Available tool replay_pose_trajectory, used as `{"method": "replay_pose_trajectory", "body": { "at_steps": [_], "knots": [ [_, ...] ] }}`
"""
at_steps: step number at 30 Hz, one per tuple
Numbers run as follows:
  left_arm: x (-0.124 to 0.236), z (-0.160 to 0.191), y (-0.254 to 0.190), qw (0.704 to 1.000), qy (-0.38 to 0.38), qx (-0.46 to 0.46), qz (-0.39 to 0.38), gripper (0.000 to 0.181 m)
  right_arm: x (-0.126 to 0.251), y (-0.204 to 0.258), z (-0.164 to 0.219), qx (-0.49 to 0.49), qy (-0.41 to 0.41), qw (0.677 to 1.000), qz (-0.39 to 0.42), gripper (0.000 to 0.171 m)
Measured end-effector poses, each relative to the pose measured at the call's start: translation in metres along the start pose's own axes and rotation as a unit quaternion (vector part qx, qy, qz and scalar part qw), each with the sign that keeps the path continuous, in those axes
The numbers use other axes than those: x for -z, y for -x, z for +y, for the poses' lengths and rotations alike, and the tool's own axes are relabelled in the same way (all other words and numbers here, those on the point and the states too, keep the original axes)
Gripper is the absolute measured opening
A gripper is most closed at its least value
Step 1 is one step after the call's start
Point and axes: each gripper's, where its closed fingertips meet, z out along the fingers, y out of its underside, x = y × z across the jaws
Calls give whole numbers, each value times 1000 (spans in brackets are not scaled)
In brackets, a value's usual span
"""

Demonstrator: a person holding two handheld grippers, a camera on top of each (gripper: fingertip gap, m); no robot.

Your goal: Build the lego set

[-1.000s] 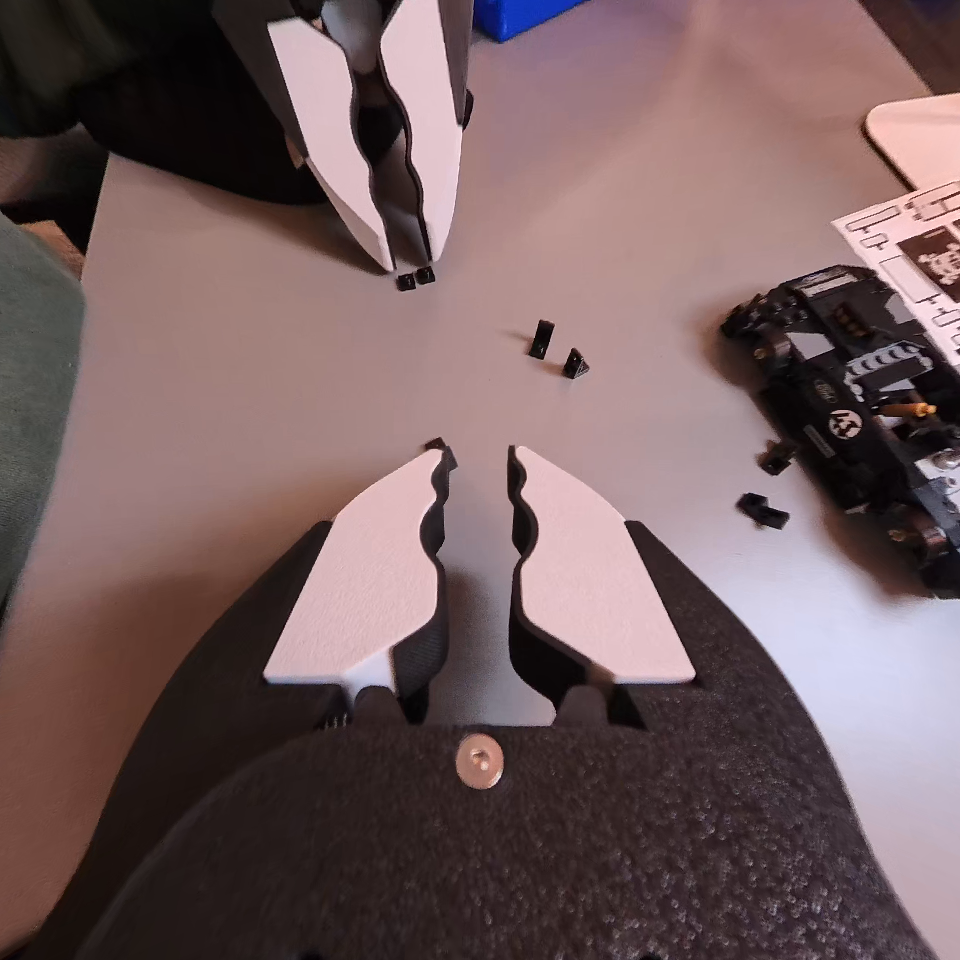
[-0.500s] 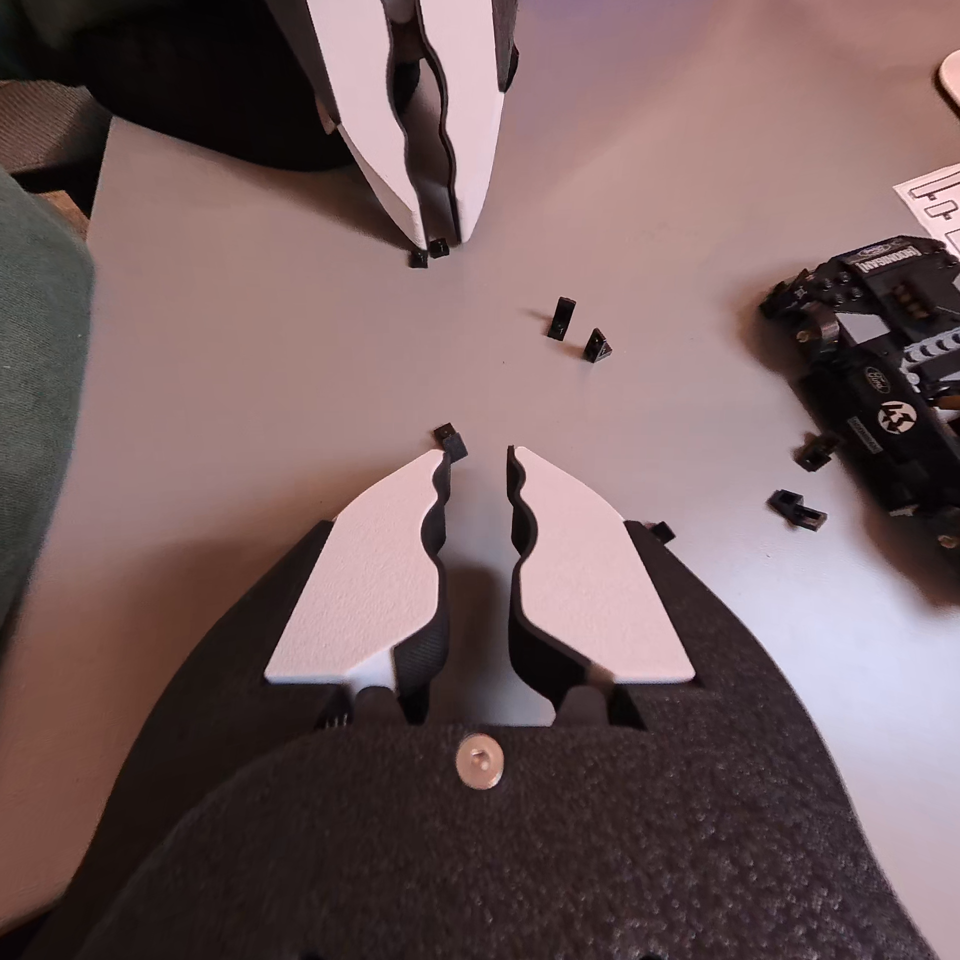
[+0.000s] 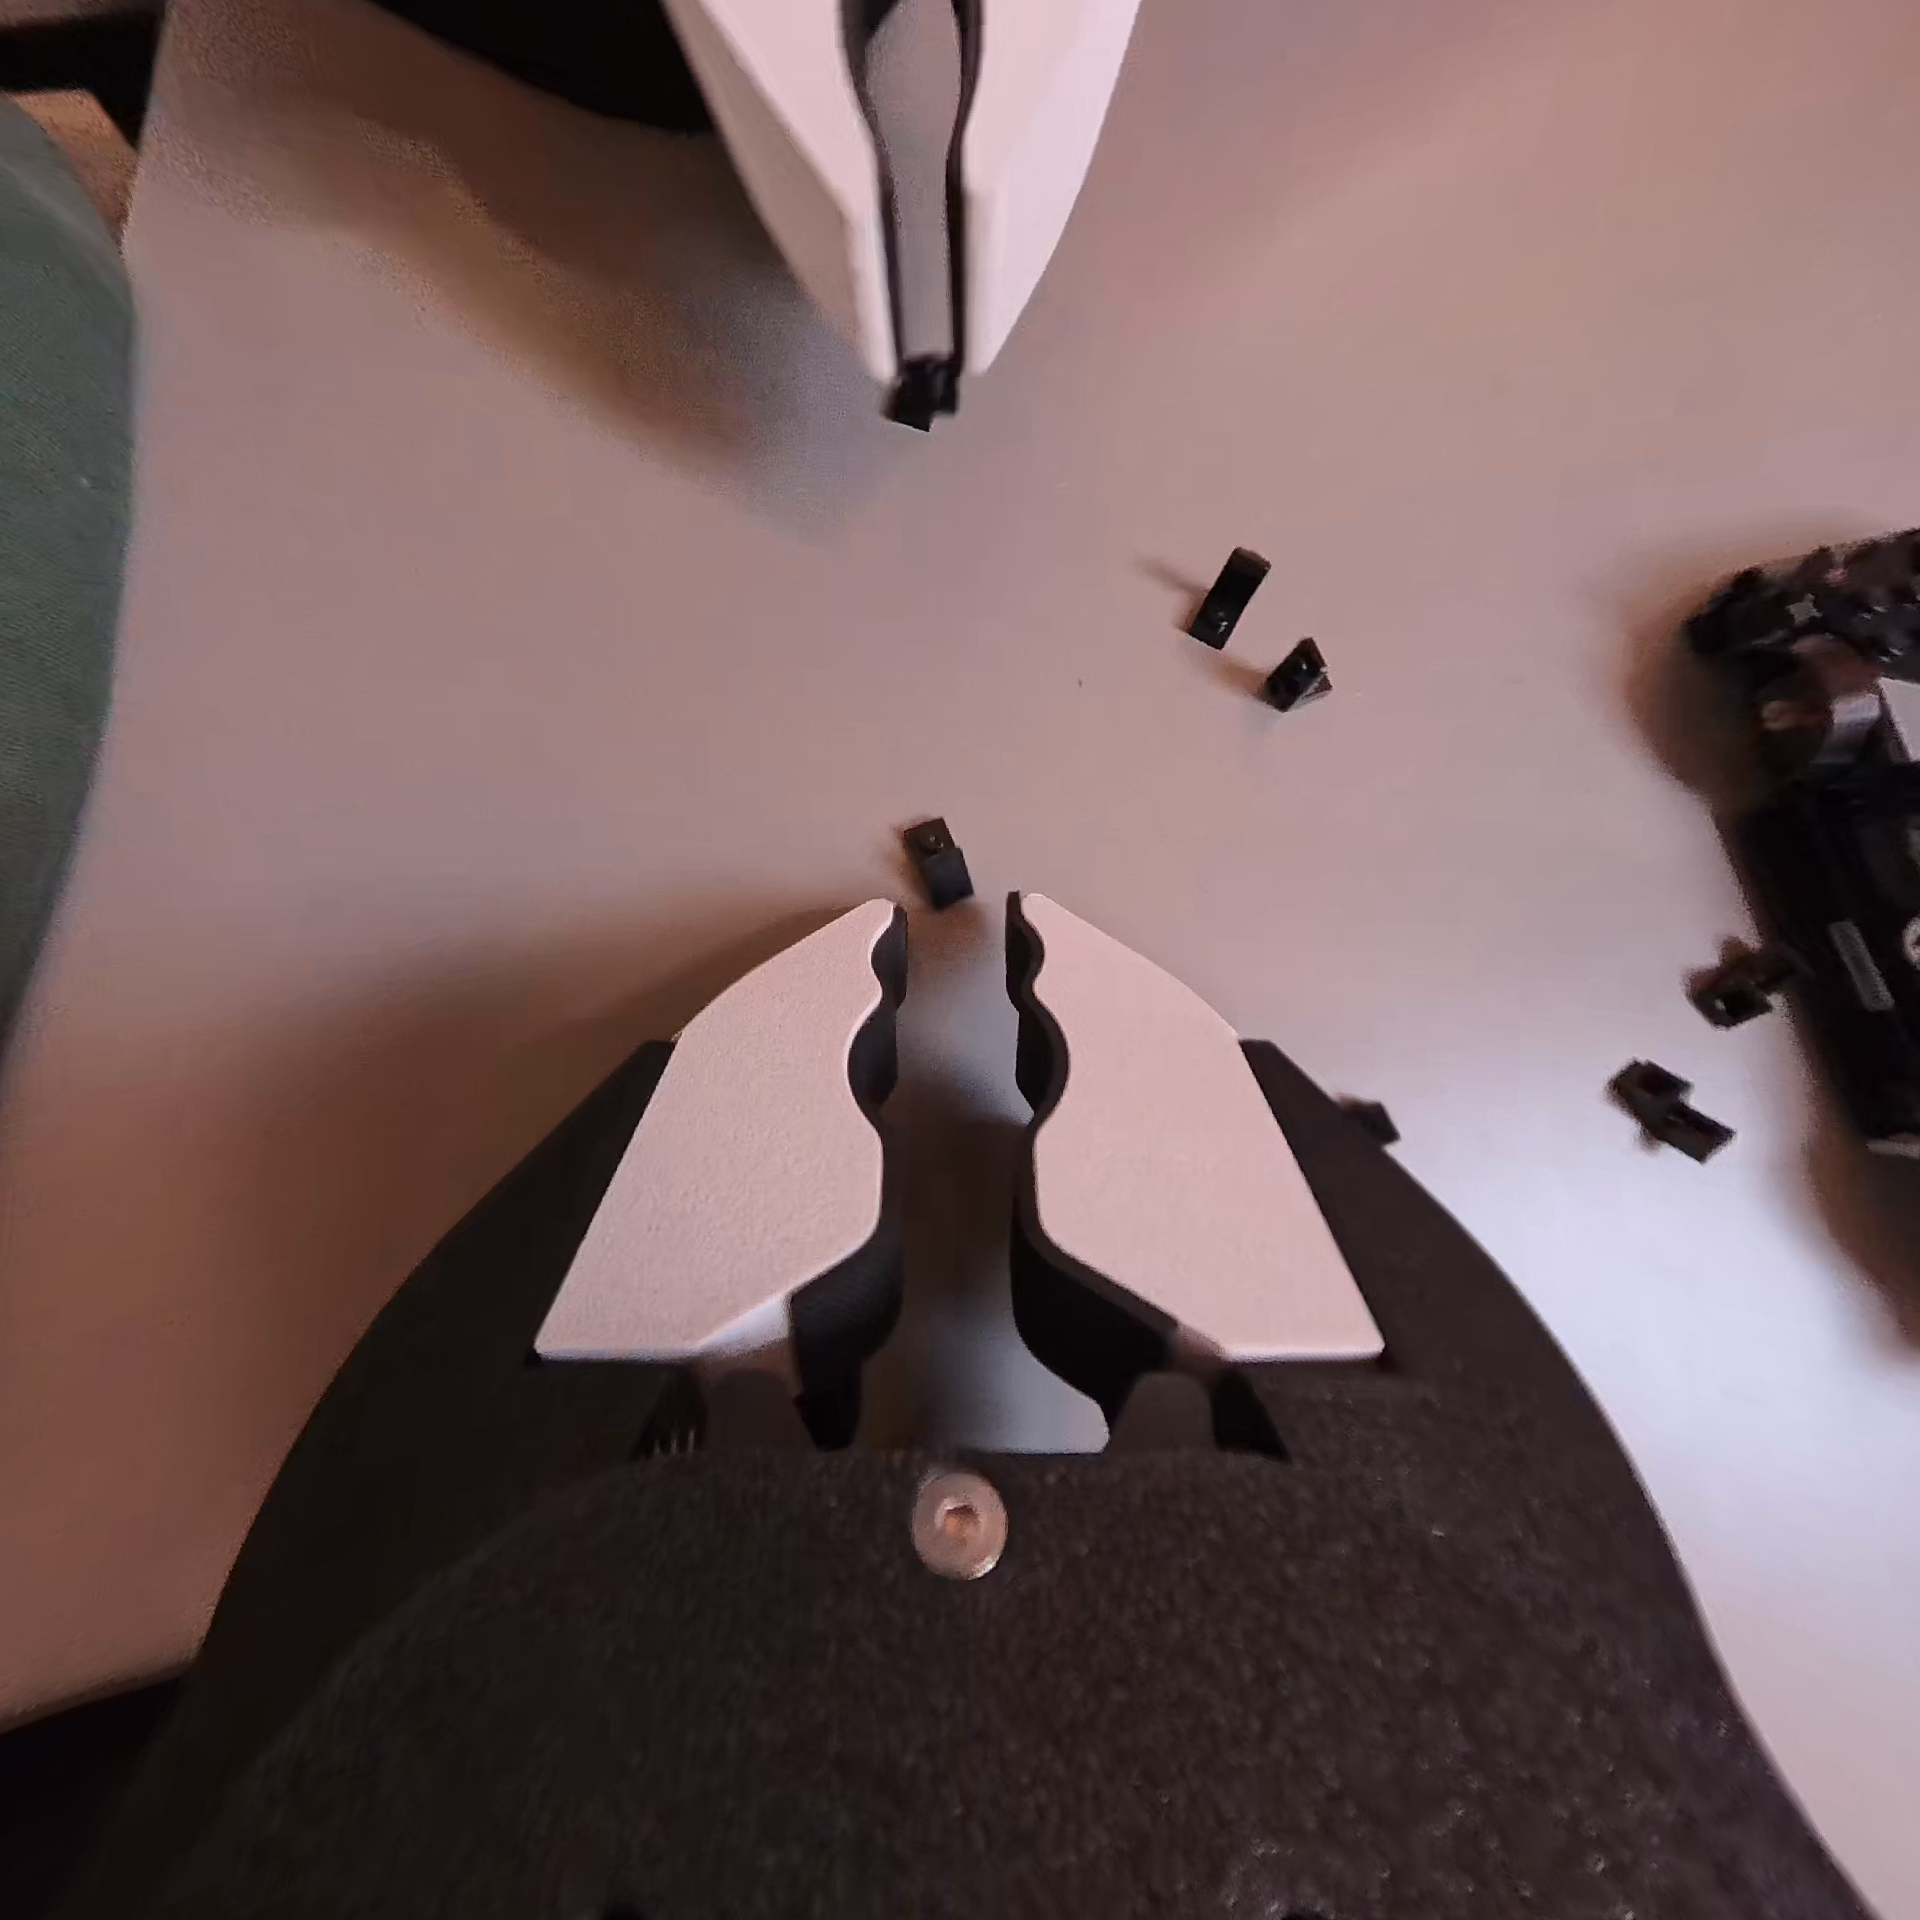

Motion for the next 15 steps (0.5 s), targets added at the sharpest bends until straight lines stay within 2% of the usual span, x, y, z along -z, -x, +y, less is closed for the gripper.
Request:
{"method": "replay_pose_trajectory", "body": {
  "at_steps": [7,15],
  "knots": [
    [-45,-5,-8,999,49,7,8,8,-8,3,-3,24,29,999,0,9],
    [-57,-5,-9,999,49,-5,6,8,-11,9,-6,-6,36,999,34,8]
  ]
}}
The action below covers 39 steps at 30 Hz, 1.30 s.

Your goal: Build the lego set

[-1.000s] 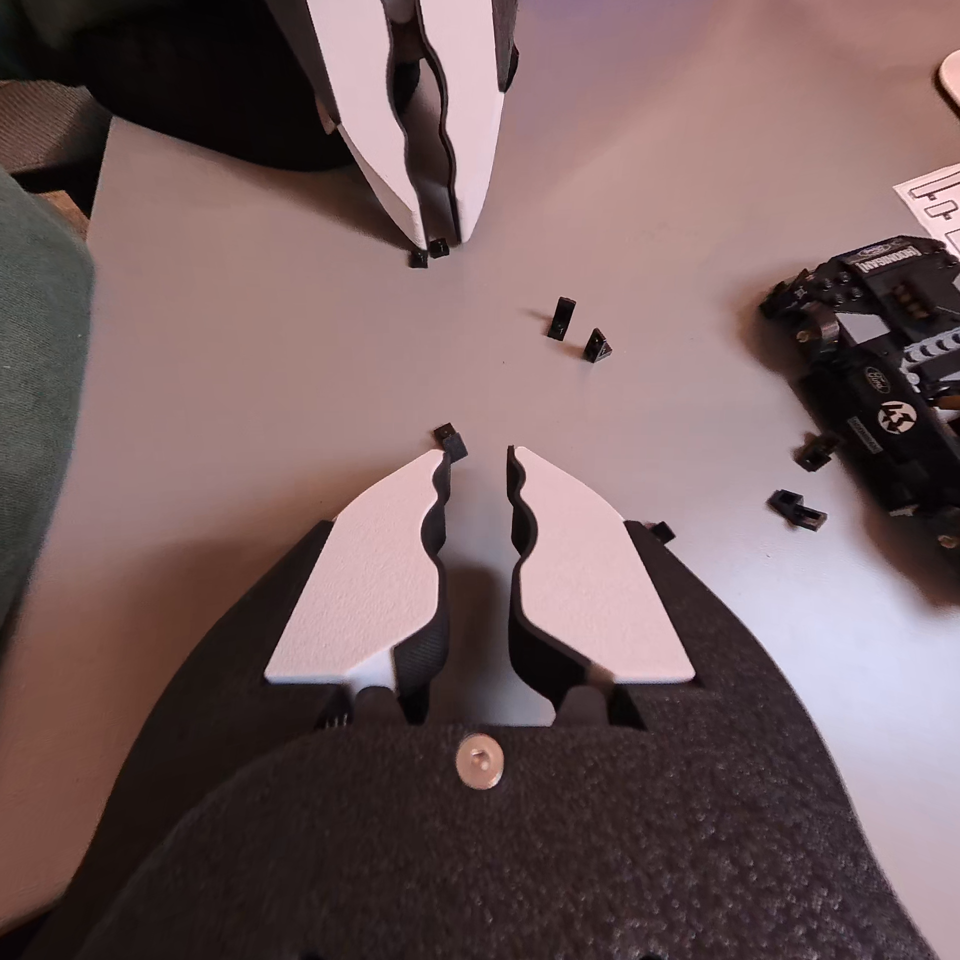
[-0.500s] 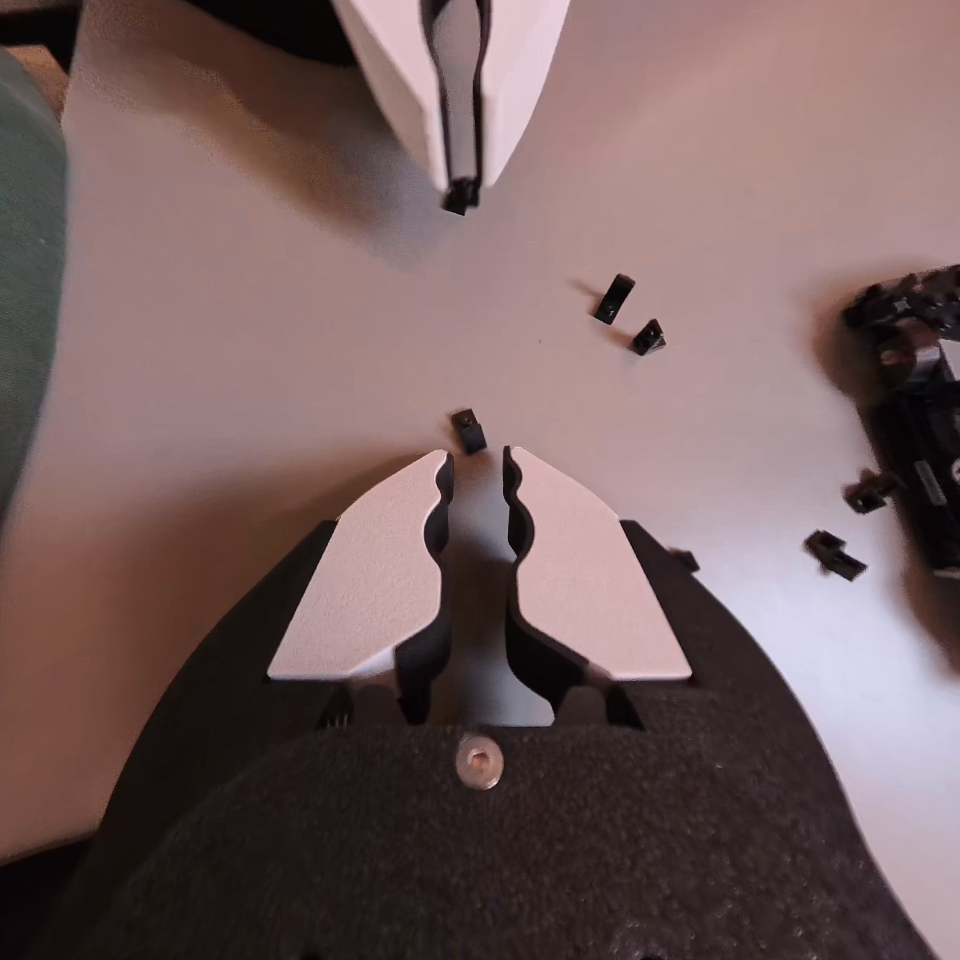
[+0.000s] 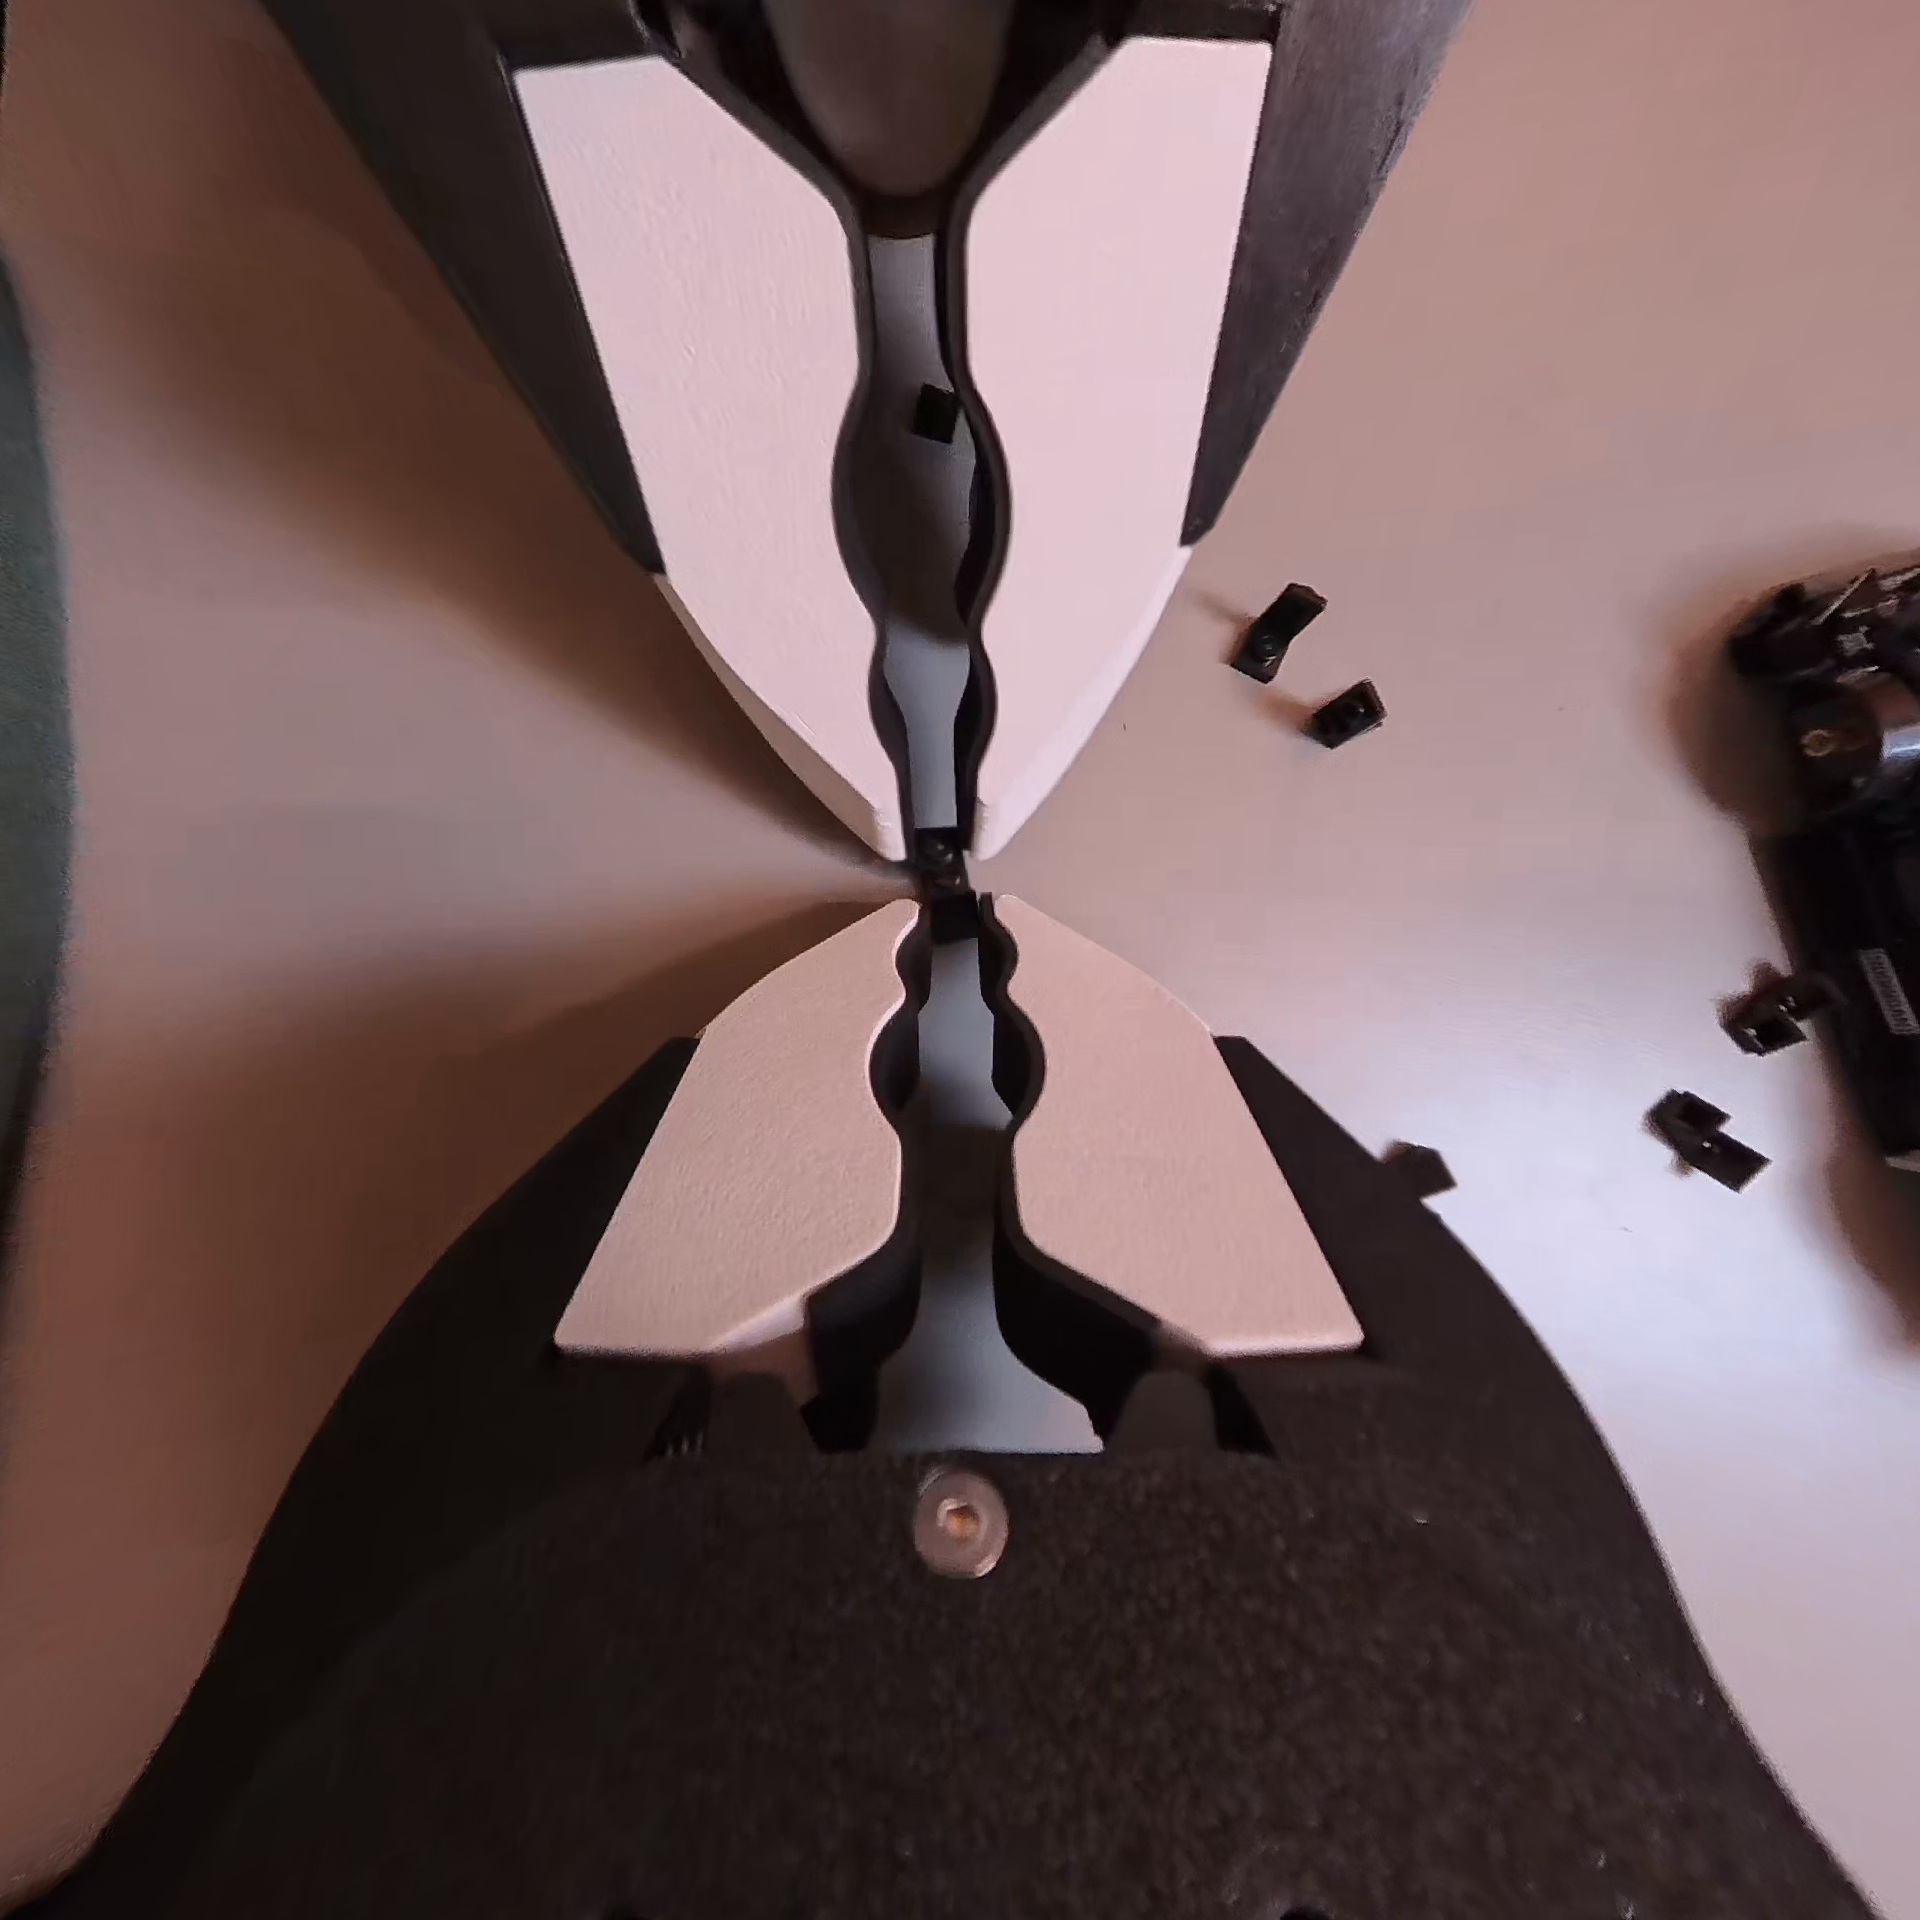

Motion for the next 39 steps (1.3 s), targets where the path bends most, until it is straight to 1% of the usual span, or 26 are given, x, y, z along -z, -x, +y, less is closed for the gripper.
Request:
{"method": "replay_pose_trajectory", "body": {
  "at_steps": [9,30,39],
  "knots": [
    [-3,2,0,1000,13,1,4,8,0,1,-1,-8,-3,1000,-1,8],
    [1,0,-1,1000,-9,12,12,12,1,1,-2,-21,-25,999,-6,8],
    [-2,2,-2,1000,-6,7,15,13,1,1,-3,-18,-28,999,-10,8]
  ]
}}
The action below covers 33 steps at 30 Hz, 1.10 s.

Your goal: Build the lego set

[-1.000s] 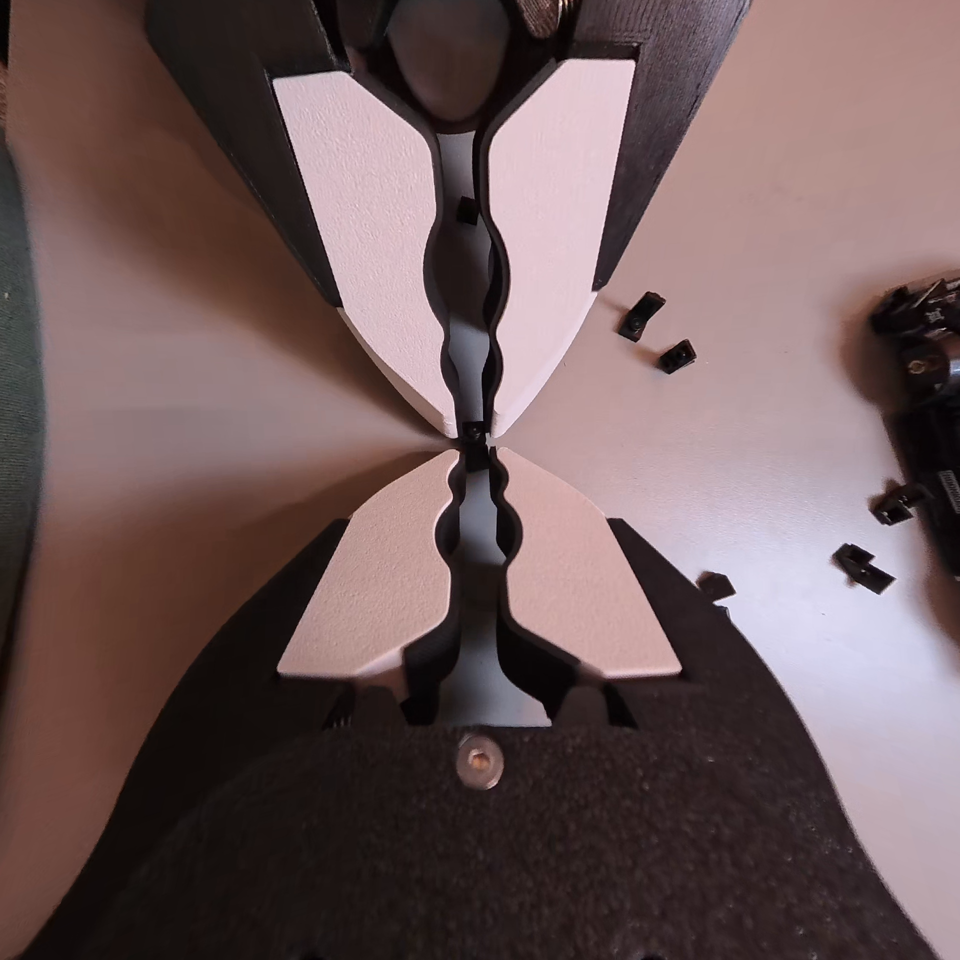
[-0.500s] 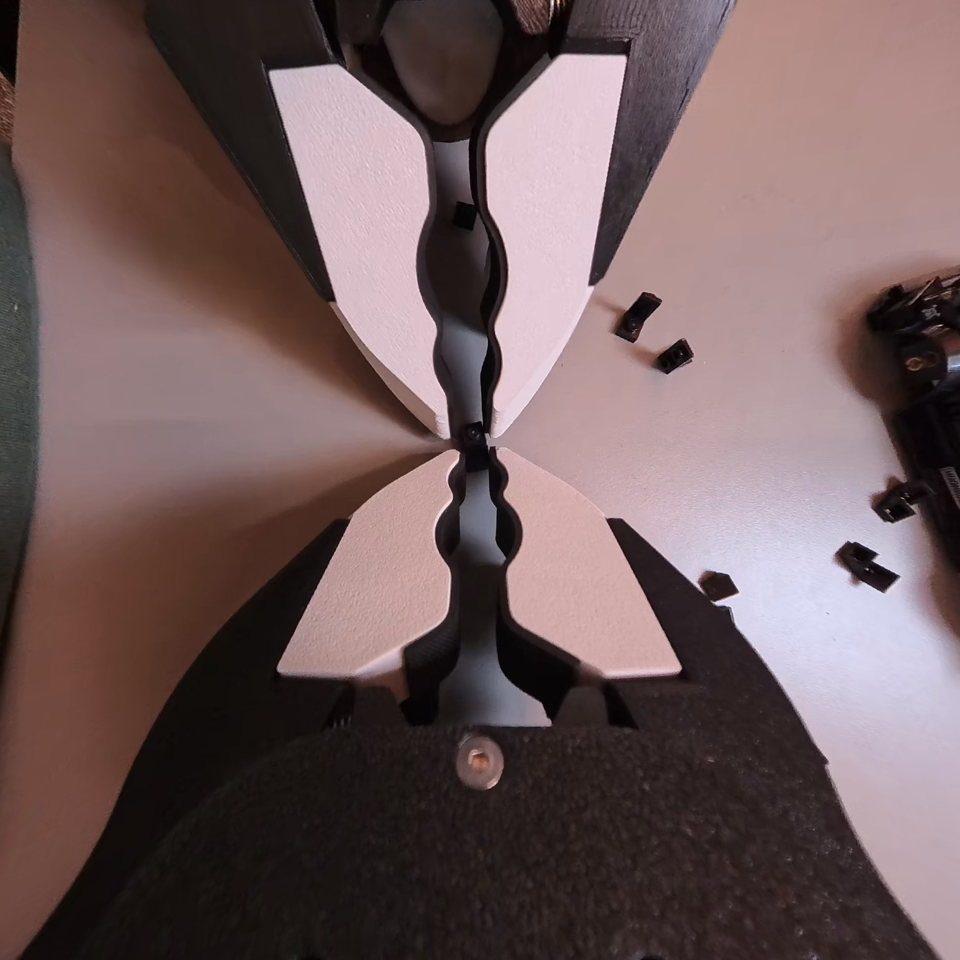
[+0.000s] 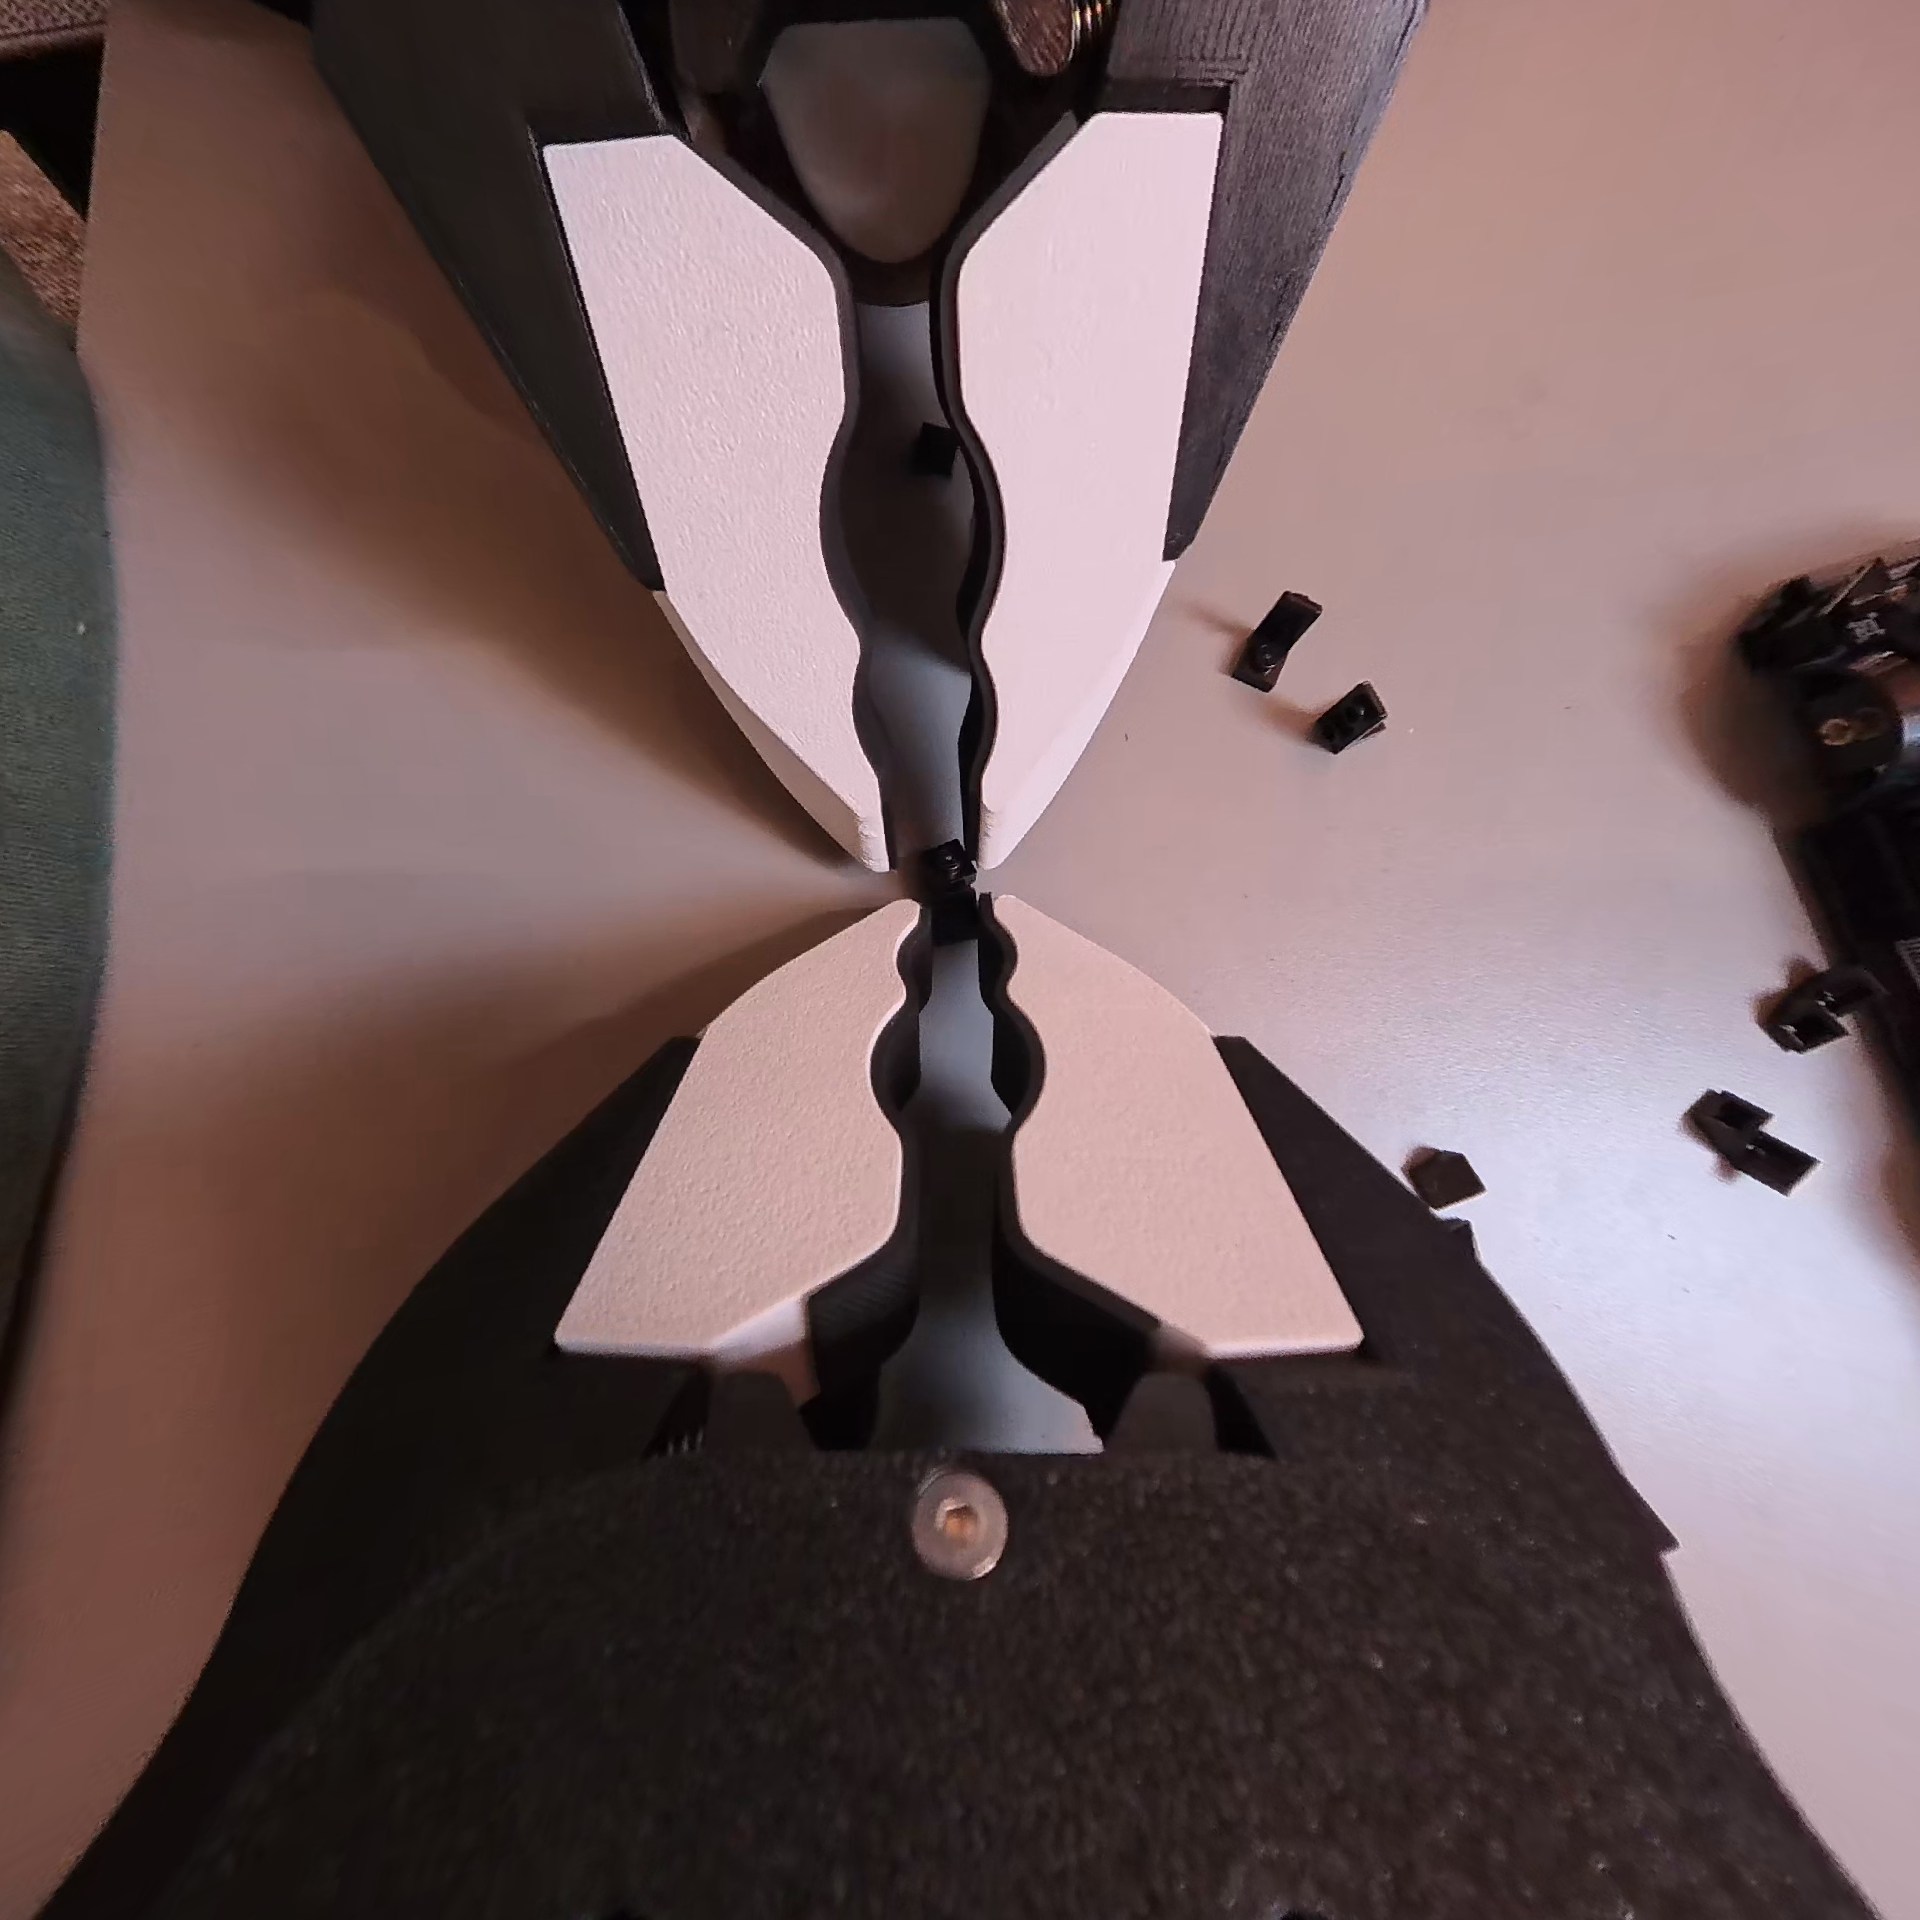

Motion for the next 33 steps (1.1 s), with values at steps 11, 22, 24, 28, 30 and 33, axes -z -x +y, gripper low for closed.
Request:
{"method": "replay_pose_trajectory", "body": {
  "at_steps": [11,22,24,28,30,33],
  "knots": [
    [0,-1,1,1000,-6,-28,-11,9,0,1,0,4,-4,1000,-4,8],
    [0,0,1,999,-4,-38,-11,11,1,1,0,6,-8,1000,-7,8],
    [0,-1,1,999,-5,-39,-12,11,1,1,0,7,-7,1000,-7,8],
    [0,-1,1,999,-5,-42,-16,10,0,1,0,8,-2,1000,-4,8],
    [0,-2,2,999,-5,-44,-19,10,0,1,0,10,-1,1000,-4,8],
    [0,-2,2,999,-5,-43,-19,10,0,1,0,8,-2,1000,-5,8]
  ]
}}
